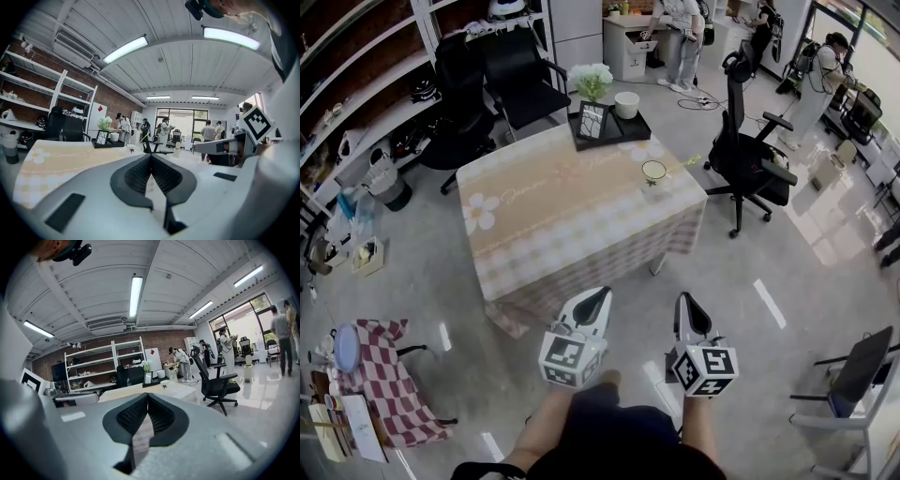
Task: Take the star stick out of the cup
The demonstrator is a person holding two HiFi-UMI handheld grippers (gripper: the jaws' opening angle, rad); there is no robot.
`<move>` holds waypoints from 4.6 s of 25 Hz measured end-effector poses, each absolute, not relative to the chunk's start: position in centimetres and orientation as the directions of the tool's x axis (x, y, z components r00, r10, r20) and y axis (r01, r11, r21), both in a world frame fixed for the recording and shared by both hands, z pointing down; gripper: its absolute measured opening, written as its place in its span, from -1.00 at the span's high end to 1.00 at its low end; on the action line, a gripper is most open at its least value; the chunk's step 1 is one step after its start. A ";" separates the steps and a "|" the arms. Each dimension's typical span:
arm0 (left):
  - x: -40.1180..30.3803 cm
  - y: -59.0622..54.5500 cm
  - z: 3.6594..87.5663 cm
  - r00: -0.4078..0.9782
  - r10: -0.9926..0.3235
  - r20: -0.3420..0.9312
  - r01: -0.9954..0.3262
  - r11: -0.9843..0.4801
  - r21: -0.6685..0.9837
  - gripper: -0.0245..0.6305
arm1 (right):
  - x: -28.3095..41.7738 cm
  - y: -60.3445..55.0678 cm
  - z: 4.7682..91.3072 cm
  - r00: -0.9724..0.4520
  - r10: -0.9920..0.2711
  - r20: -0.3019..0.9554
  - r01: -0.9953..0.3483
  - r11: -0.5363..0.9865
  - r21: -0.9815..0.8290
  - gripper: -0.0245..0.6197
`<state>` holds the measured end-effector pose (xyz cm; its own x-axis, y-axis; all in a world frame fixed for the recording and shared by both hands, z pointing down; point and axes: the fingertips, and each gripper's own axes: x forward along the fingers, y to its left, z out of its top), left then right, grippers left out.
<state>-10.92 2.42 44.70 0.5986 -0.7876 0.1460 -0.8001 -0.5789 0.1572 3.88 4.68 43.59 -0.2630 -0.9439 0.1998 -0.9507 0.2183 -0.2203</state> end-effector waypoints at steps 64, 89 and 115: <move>-4.8 -14.6 46.3 0.625 -0.760 0.178 -0.780 -0.603 0.166 0.90 | 9.6 -12.6 44.4 -0.236 -0.948 0.214 -0.946 0.174 -0.275 0.92; 0.4 -27.0 46.2 0.568 -0.803 0.178 -0.823 -0.550 0.145 0.90 | 15.6 -25.6 45.0 -0.291 -0.935 0.204 -0.926 0.222 -0.306 0.92; 1.4 -30.2 49.0 0.557 -0.808 0.193 -0.830 -0.531 0.173 0.90 | 15.3 -28.8 47.7 -0.341 -0.911 0.230 -0.906 0.254 -0.338 0.91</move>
